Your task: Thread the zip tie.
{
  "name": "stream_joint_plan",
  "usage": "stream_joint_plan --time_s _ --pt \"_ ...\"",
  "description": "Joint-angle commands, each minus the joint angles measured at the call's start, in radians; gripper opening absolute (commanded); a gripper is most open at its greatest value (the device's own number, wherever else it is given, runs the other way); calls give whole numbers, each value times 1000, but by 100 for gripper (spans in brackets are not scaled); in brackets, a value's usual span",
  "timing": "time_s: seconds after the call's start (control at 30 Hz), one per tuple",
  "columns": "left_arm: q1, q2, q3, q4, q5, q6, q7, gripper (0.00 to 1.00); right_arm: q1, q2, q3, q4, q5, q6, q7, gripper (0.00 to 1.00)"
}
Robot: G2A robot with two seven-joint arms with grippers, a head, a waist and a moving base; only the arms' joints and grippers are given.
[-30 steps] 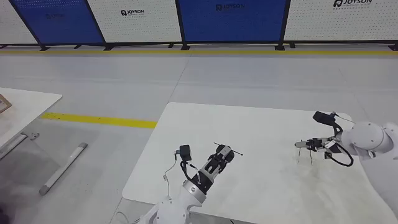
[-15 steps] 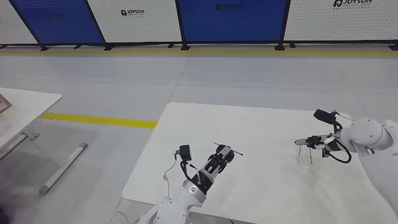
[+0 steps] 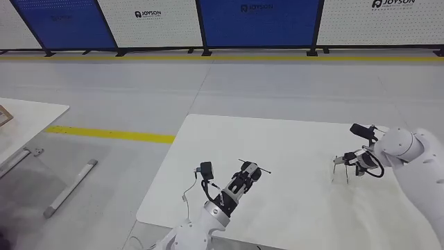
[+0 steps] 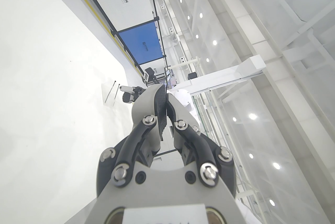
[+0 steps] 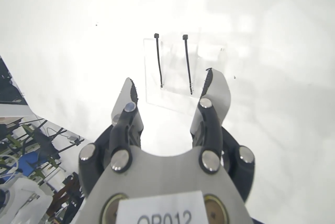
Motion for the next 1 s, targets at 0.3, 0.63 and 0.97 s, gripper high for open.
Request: stream_joint_plan --time_s 0.3,0.63,0.97 --pt "0 0 0 0 0 0 0 0 21 -29 -37 52 -13 23 -19 46" --pt "0 0 0 0 0 0 0 0 43 -57 -69 101 -33 42 -29 38" --pt "0 0 0 0 0 0 0 0 66 -86 -94 162 -43 46 -36 32"
